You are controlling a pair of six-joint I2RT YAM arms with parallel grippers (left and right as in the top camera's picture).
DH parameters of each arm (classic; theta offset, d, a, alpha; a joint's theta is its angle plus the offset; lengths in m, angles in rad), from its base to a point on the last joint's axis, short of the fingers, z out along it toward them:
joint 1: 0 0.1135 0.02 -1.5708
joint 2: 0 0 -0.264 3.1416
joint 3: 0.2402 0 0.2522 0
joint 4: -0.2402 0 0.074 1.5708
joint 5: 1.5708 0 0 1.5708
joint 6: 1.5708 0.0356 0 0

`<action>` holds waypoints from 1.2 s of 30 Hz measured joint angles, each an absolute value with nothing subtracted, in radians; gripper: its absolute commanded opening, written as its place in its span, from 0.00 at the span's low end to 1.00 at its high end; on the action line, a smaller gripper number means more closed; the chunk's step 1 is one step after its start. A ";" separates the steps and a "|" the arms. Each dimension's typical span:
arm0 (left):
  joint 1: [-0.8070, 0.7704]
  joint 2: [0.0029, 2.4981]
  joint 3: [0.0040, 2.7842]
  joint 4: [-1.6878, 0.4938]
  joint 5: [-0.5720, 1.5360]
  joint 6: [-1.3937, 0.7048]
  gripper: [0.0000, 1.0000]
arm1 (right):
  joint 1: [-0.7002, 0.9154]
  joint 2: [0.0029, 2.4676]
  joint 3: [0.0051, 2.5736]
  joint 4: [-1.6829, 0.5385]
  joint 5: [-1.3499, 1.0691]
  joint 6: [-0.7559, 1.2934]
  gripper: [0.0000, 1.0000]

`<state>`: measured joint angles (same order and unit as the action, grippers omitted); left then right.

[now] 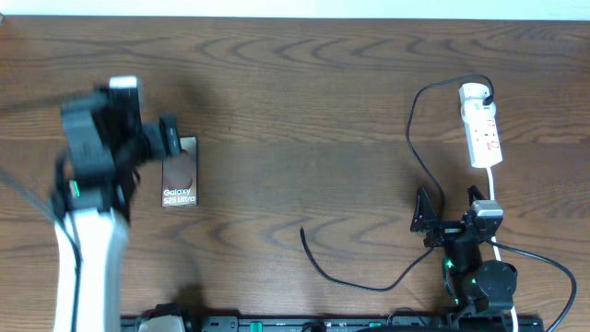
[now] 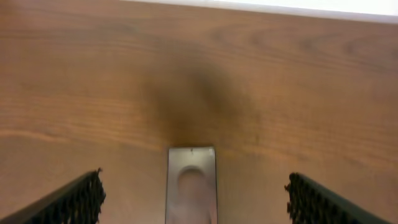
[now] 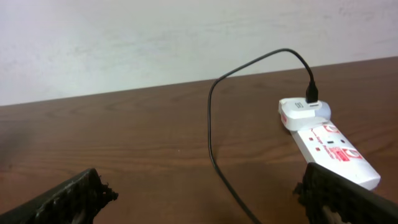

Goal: Plug charger to phone and switch on socket
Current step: 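Move the left gripper over the Galaxy phone and lower toward it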

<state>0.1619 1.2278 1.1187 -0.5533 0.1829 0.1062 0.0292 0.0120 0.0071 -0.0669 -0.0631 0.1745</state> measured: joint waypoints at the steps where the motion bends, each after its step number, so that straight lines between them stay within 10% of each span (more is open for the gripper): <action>1: 0.163 1.290 1.190 -0.602 0.188 0.111 0.91 | 0.029 0.012 0.007 -0.067 -0.063 0.175 0.99; 13: 0.176 1.700 1.517 -0.759 0.208 0.132 0.91 | 0.029 0.012 0.007 -0.067 -0.063 0.175 0.99; 17: 0.176 1.735 1.517 -0.765 0.208 0.132 0.58 | 0.029 0.012 0.007 -0.067 -0.063 0.175 1.00; 21: 0.176 1.740 1.517 -0.765 0.208 0.136 0.98 | 0.029 0.012 0.007 -0.067 -0.063 0.175 0.99; 36: 0.176 1.740 1.433 -0.805 0.208 0.133 0.98 | 0.029 0.012 0.007 -0.067 -0.063 0.175 0.99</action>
<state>0.1757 1.7401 1.4334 -0.8047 0.2085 0.1326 0.0292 0.0120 0.0071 -0.0669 -0.0631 0.1745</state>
